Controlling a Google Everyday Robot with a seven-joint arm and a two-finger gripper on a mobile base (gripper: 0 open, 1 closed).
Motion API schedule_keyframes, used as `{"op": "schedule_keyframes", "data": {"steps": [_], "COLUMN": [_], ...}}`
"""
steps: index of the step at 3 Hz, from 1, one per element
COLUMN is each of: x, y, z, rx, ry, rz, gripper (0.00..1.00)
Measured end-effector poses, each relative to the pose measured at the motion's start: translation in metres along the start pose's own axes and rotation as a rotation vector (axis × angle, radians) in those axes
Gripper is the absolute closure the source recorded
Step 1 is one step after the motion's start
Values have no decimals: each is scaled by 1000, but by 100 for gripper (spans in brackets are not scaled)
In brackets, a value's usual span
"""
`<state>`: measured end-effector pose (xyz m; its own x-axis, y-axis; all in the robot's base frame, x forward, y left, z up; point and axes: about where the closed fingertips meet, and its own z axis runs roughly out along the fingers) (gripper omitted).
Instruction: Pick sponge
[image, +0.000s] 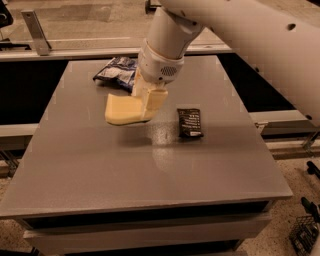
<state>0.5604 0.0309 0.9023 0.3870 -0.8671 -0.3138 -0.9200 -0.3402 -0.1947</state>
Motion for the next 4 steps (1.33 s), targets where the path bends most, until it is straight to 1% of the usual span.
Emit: {"op": "schedule_keyframes", "data": {"steps": [2,4], "x": [-20,-26], "y": [-4,-5], "z": [-33,-44], "rx": [41,72], "ry": [15,54], "rz": [-12,-7], "gripper": [100,100]}}
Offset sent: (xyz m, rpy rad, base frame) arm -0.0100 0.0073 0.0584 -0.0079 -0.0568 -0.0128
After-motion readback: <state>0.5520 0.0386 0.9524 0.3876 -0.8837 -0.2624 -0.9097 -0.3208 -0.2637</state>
